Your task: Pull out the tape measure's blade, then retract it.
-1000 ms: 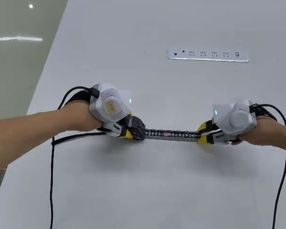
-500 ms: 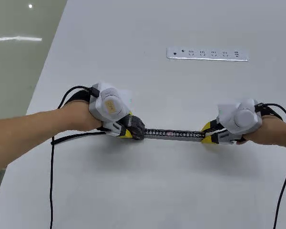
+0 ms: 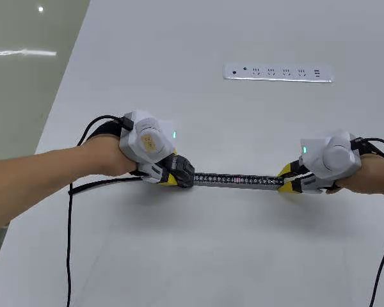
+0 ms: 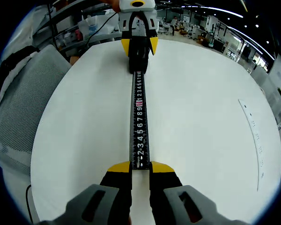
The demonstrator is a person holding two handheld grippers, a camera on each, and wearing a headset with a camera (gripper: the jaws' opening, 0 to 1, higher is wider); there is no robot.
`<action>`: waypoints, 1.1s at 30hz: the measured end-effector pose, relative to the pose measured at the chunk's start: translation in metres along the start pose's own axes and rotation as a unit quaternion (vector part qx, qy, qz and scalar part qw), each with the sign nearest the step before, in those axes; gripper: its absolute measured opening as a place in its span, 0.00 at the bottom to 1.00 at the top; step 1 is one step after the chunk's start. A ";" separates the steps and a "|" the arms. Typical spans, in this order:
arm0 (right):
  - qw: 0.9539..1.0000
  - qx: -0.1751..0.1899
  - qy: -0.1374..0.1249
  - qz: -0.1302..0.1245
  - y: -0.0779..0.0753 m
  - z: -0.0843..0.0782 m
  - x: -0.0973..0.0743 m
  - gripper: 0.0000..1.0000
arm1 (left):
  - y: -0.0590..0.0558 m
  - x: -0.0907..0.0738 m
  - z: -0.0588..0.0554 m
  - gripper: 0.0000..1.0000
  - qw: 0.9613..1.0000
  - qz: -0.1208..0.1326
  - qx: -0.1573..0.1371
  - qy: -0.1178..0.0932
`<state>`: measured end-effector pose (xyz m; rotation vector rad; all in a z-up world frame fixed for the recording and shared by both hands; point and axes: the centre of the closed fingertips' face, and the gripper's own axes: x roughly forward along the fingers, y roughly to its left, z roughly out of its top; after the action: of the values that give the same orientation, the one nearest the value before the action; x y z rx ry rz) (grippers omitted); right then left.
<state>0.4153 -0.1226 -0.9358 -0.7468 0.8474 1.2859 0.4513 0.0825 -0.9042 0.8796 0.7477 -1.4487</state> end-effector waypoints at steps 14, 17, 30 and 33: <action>1.000 0.003 0.008 0.003 0.000 -0.009 -0.006 0.12 | -0.001 -0.001 0.000 0.31 1.000 -0.001 0.002 0.002; 1.000 0.004 0.009 0.004 0.000 -0.010 -0.007 0.12 | -0.001 -0.001 0.000 0.31 1.000 -0.002 0.002 0.002; 1.000 0.008 0.009 0.005 -0.002 -0.019 -0.012 0.12 | 0.000 0.000 0.000 0.31 1.000 -0.002 0.002 0.002; 1.000 0.007 0.010 0.005 -0.002 -0.020 -0.013 0.12 | 0.000 0.000 0.000 0.31 1.000 -0.002 0.003 0.002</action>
<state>0.4139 -0.1468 -0.9350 -0.7461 0.8779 1.2820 0.4512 0.0824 -0.9038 0.8862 0.7501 -1.4538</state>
